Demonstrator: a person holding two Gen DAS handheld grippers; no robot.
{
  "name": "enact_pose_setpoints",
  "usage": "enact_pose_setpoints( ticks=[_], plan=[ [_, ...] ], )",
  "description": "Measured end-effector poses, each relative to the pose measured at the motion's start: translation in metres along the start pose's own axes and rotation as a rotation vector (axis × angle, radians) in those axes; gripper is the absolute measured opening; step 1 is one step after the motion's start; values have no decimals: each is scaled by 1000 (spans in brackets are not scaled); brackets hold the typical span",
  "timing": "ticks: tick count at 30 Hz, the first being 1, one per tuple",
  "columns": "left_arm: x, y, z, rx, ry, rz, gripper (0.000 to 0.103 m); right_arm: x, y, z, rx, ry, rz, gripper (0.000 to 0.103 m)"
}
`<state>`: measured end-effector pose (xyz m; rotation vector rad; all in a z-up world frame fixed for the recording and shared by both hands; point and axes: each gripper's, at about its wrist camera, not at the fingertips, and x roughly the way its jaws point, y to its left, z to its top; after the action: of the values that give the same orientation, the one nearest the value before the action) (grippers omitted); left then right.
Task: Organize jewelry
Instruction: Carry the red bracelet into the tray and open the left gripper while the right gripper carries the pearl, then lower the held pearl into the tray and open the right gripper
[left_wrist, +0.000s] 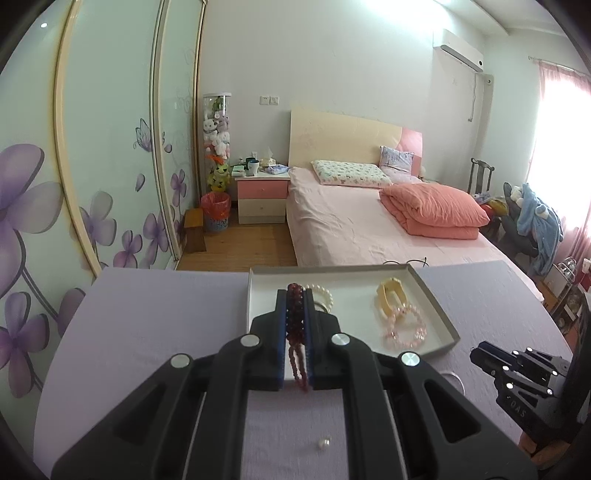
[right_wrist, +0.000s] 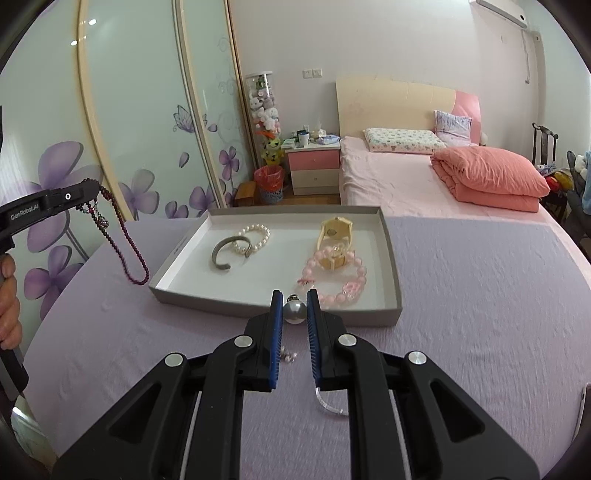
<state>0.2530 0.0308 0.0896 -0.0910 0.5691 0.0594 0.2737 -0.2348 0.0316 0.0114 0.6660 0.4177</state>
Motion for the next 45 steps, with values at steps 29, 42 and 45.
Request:
enact_pose_setpoints(
  ticks=[29,42,45],
  plan=[
    [108,-3,-7,1,94,55,12,56,-30,8,15,41,-42,13],
    [86,15,-21,-4,39,106,71,67,-21,19,-3,30,-63,13],
    [82,21,-26,-20,41,101,76,76,-15,23,-15,32,-71,13]
  ],
)
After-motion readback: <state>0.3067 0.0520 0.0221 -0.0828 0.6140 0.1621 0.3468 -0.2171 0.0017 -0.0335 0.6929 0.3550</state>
